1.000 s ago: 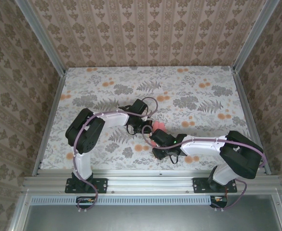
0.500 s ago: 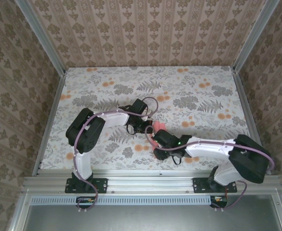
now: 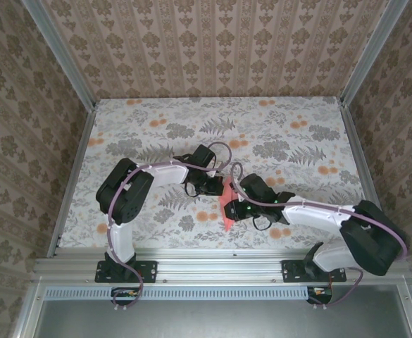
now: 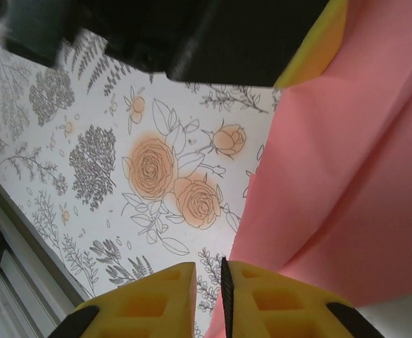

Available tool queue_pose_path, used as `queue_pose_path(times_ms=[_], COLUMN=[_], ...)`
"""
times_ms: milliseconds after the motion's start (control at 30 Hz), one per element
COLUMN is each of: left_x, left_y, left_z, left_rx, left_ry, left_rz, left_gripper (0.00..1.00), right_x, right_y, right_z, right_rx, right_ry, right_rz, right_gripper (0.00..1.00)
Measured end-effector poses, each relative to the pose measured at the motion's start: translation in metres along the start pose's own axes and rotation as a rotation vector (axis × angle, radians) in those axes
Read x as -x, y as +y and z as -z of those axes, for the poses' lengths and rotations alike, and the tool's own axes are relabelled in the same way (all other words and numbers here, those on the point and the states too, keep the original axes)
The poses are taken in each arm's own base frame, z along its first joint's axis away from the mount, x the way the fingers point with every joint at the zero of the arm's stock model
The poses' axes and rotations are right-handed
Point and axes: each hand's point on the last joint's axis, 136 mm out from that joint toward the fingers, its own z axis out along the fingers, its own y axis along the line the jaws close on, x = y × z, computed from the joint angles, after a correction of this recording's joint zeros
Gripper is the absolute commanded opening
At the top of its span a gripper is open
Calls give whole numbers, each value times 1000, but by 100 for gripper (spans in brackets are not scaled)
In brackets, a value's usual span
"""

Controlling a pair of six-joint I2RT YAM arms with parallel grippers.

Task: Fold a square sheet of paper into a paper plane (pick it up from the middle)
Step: Fourth fold the wing at the center of the table.

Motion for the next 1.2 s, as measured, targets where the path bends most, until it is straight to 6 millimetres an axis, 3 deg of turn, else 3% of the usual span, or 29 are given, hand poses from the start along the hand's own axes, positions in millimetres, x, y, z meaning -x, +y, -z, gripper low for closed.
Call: queue_pose_path(times_ms=[167, 567, 1200], left_x=[0, 0, 0], left_y=[0, 0, 1], left_z=[0, 0, 0], left_rx=[-6, -12, -41], left_ry=[0, 3, 14], left_rz=[2, -2, 1], left_gripper=[0, 0, 0], right_x=[-9, -19, -28], right_y=[-2, -5, 2], right_z=[-16, -33, -31], right_rx=[31, 76, 99], right_ry=[46, 84, 89], right_rz=[-42, -73, -63], right_gripper=[19, 19, 22])
